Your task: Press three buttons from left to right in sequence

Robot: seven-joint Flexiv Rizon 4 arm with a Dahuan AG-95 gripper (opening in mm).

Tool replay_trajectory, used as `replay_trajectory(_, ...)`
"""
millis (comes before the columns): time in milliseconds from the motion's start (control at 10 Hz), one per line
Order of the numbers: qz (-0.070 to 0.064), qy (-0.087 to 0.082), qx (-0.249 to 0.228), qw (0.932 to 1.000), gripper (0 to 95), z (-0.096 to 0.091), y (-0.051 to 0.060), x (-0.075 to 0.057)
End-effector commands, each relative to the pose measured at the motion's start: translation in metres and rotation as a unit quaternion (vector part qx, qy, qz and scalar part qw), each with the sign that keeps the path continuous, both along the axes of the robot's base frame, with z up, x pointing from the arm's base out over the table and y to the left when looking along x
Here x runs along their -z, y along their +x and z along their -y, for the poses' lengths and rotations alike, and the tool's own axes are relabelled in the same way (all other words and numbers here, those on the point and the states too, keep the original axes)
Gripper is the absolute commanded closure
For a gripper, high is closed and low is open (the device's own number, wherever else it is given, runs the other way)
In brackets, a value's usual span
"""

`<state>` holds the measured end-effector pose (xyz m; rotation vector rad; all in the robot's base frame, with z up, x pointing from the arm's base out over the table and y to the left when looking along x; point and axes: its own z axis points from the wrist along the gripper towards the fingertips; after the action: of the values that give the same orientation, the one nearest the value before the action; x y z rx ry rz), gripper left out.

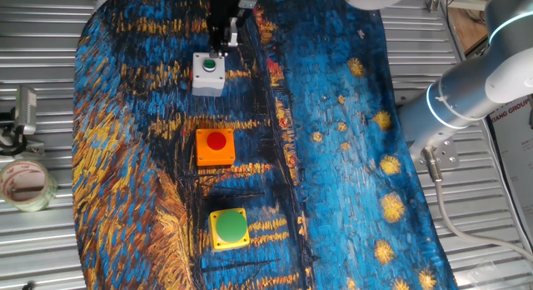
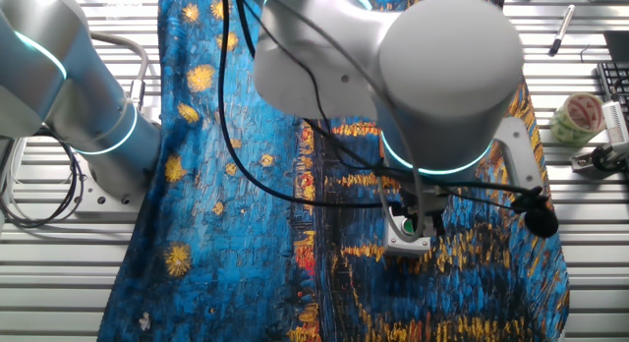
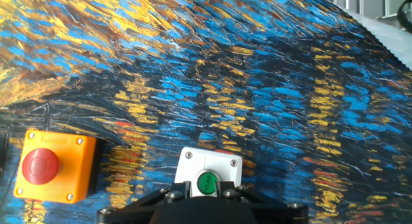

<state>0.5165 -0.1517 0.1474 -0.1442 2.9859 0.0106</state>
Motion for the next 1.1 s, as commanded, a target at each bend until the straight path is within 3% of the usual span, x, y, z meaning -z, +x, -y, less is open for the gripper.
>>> replay_trajectory(100, 0.000, 0.002, 0.001, 1.0000, 76.0, 0.000, 0.000, 0.000)
replay_trajectory(200, 0.000, 0.003, 0.002, 1.0000, 76.0, 0.000, 0.000, 0.000)
replay_trajectory(300, 0.000, 0.003, 0.003, 1.0000, 95.0, 0.000, 0.000, 0.000)
replay_trajectory(800, -0.001, 0.004, 0.005, 1.0000, 95.0, -0.002, 0.002, 0.001)
replay_trajectory(1100, -0.007, -0.001, 0.016, 0.9998, 95.0, -0.013, 0.007, 0.000)
